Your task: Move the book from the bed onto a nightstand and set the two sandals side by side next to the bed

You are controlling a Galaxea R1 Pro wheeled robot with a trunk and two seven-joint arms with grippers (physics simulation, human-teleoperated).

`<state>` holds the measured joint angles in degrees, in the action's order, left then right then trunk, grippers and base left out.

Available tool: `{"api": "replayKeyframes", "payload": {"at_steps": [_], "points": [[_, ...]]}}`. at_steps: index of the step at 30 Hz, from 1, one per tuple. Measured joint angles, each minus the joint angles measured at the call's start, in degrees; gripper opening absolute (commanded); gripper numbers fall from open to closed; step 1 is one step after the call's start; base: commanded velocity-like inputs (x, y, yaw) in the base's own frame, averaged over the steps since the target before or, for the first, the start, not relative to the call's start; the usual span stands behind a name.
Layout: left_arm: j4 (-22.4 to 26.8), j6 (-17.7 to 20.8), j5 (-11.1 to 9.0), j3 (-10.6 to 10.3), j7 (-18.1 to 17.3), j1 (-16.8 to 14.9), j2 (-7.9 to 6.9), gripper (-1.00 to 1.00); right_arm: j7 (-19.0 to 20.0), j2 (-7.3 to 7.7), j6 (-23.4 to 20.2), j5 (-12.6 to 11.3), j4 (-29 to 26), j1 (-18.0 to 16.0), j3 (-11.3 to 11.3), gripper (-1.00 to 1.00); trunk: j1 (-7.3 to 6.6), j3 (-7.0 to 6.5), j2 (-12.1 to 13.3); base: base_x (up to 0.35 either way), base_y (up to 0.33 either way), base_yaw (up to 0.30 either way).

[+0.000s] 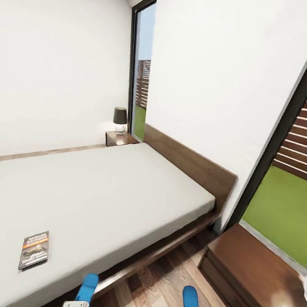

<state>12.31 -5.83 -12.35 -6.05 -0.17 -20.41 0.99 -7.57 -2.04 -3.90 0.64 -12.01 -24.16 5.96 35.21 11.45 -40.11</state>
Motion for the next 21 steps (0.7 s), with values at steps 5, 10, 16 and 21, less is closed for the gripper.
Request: {"api": "replayKeyframes", "payload": {"at_steps": [5, 10, 16, 21], "points": [[0.00, 0.00, 0.00, 0.00, 0.00, 0.00, 0.00, -1.00, -0.01, 0.00, 0.00, -0.01, 0.00, 0.00, 0.00, -1.00, 0.00, 0.00, 0.00, 0.158, -0.081, 0.288], [0.00, 0.00, 0.00, -0.01, -0.05, -0.01, 0.00, -1.00, -0.01, 0.00, 0.00, 0.00, -0.01, 0.00, 0.01, -1.00, 0.01, 0.00, 0.00, 0.080, -0.037, 0.218], [-0.02, 0.00, 0.00, 0.00, -0.05, -0.02, 0.01, -1.00, -0.01, 0.01, 0.00, 0.00, -0.02, 0.01, 0.02, -1.00, 0.01, 0.00, 0.00, 0.014, -0.007, 0.048], [0.00, 0.00, 0.00, -0.01, -0.06, -0.01, 0.01, -1.00, -0.01, 0.01, 0.00, 0.00, -0.01, 0.00, 0.02, -1.00, 0.01, 0.01, 0.00, 0.002, -0.001, 0.101]]}}
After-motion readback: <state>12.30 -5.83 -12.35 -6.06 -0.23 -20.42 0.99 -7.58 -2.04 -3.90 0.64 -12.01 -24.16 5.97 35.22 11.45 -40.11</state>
